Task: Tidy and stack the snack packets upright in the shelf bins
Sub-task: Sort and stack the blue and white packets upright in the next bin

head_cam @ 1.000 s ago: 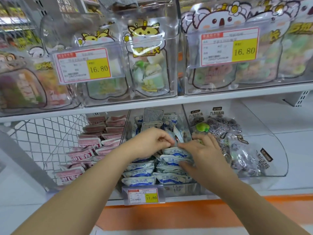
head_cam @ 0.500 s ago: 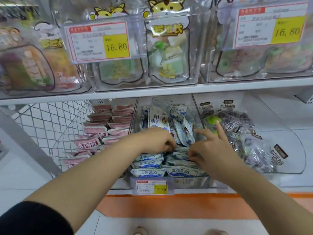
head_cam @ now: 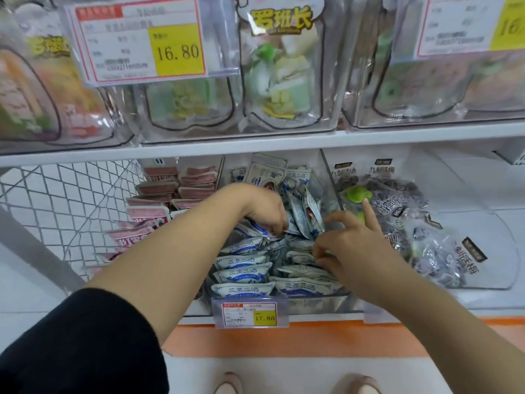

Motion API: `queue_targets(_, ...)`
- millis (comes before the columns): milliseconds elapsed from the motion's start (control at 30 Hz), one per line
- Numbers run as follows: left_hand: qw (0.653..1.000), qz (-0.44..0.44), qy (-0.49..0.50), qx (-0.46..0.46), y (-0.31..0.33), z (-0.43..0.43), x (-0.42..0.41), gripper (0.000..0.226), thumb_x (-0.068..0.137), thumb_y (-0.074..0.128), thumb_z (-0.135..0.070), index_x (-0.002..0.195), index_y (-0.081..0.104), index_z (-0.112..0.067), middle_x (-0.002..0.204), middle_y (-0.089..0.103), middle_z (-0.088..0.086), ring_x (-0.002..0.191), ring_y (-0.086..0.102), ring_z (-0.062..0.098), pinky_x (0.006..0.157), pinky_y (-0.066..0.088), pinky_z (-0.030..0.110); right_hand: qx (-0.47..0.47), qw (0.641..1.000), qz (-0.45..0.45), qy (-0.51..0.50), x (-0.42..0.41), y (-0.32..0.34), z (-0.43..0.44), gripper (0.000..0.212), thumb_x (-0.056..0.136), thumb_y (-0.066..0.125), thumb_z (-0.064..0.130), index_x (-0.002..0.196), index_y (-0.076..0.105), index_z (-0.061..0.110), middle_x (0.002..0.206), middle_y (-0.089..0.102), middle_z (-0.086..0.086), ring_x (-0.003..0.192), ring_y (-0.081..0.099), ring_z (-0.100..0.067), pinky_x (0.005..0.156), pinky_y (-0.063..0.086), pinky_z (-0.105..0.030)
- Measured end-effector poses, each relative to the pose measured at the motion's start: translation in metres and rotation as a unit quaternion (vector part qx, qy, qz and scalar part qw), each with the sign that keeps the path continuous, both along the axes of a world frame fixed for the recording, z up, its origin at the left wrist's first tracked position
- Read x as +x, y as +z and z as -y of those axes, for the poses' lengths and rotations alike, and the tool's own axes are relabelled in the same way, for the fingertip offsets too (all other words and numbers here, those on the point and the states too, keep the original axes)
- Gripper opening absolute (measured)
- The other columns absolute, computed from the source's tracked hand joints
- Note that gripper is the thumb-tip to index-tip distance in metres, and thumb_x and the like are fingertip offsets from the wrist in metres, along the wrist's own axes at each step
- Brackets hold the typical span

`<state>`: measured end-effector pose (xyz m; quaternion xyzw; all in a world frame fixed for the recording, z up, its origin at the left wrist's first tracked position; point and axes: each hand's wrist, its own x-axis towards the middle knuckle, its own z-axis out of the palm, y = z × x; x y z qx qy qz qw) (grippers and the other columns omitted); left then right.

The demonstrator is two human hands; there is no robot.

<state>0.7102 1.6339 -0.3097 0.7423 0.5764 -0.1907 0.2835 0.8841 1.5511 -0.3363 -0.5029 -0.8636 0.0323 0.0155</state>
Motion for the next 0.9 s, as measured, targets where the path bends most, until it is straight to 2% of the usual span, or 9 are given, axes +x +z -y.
queue_targets(67,0.998,-0.038,-0.043,-0.012,-0.004,0.001,0.005,0.035,0.092,0.058,-0.02,0.126,0.06,-0.02,0.131,0.056,-0.004,0.116,0.052,0.014,0.09,0.036,0.022,-0.002,1.0,-0.004,0.001,-0.001,0.0,-0.001,0.014,0.094,0.05,0.035,0.102,0.061,0.033,0.128,0.052,0.009,0.139,0.017,-0.006,0.113,-0.013,-0.053)
queue_targets(200,0.981,-0.156,-0.112,-0.035,-0.021,0.002,0.008,0.039,0.1,0.043,-0.021,0.138,0.047,-0.016,0.145,0.042,-0.001,0.129,0.041,0.021,0.102,0.034,0.03,-0.006,1.0,-0.019,0.0,0.001,-0.001,-0.002,0.013,0.093,0.051,0.033,0.102,0.061,0.033,0.123,0.055,0.009,0.137,0.02,-0.005,0.114,-0.013,-0.053)
queue_targets(300,0.975,-0.186,-0.117,-0.037,-0.037,0.0,0.006,0.041,0.101,0.034,-0.019,0.138,0.043,-0.003,0.144,0.041,0.01,0.126,0.044,0.028,0.105,0.037,0.038,-0.007,1.0,-0.024,-0.003,0.001,-0.002,0.0,0.013,0.093,0.052,0.033,0.101,0.062,0.033,0.124,0.054,0.008,0.137,0.019,-0.005,0.112,-0.015,-0.053)
queue_targets(367,0.977,-0.181,-0.104,-0.037,-0.042,0.001,0.007,0.04,0.101,0.031,-0.014,0.136,0.043,0.002,0.141,0.042,0.015,0.122,0.046,0.029,0.103,0.039,0.038,-0.01,1.0,-0.03,-0.003,0.001,-0.002,0.001,0.013,0.093,0.053,0.032,0.101,0.062,0.033,0.122,0.055,0.009,0.137,0.019,-0.004,0.111,-0.015,-0.053)
queue_targets(467,0.985,-0.157,-0.068,-0.033,-0.039,0.007,0.011,0.038,0.101,0.031,-0.013,0.129,0.048,0.004,0.121,0.048,0.016,0.1,0.047,0.026,0.09,0.04,0.034,-0.013,0.999,-0.034,-0.004,0.002,-0.001,0.002,0.013,0.093,0.052,0.031,0.1,0.062,0.032,0.121,0.056,0.01,0.137,0.019,-0.004,0.111,-0.015,-0.052)
queue_targets(600,0.982,-0.168,-0.077,-0.036,-0.039,0.013,0.015,0.037,0.098,0.031,-0.004,0.13,0.043,0.012,0.114,0.048,0.02,0.092,0.042,0.023,0.083,0.041,0.034,-0.017,0.999,-0.039,-0.002,0.001,0.001,0.003,0.013,0.093,0.051,0.03,0.1,0.062,0.03,0.12,0.057,0.01,0.137,0.018,-0.005,0.112,-0.013,-0.052)
queue_targets(733,0.984,-0.168,-0.051,-0.01,-0.036,0.017,0.022,0.042,0.097,0.035,-0.004,0.137,0.035,0.008,0.076,0.042,0.006,0.058,0.036,0.016,0.046,0.031,0.022,-0.019,0.999,-0.041,-0.005,0.0,0.001,0.003,0.014,0.094,0.05,0.029,0.101,0.062,0.03,0.122,0.056,0.009,0.138,0.018,-0.005,0.112,-0.013,-0.052)
queue_targets(800,0.986,-0.163,-0.031,0.003,-0.038,0.018,0.023,0.046,0.096,0.036,-0.001,0.14,0.03,0.009,0.076,0.044,0.008,0.054,0.033,0.014,0.043,0.028,0.022,-0.02,0.999,-0.04,-0.005,0.0,0.001,0.003,0.013,0.094,0.051,0.029,0.1,0.062,0.03,0.122,0.056,0.009,0.138,0.018,-0.005,0.112,-0.013,-0.053)
queue_targets(900,0.991,-0.133,0.003,0.001,-0.044,0.016,0.018,0.044,0.094,0.037,-0.001,0.137,0.034,0.007,0.081,0.048,0.009,0.06,0.038,0.019,0.048,0.03,0.026,-0.02,0.999,-0.039,-0.002,0.001,-0.001,0.002,0.013,0.094,0.051,0.029,0.099,0.062,0.031,0.121,0.057,0.01,0.138,0.018,-0.006,0.112,-0.013,-0.054)
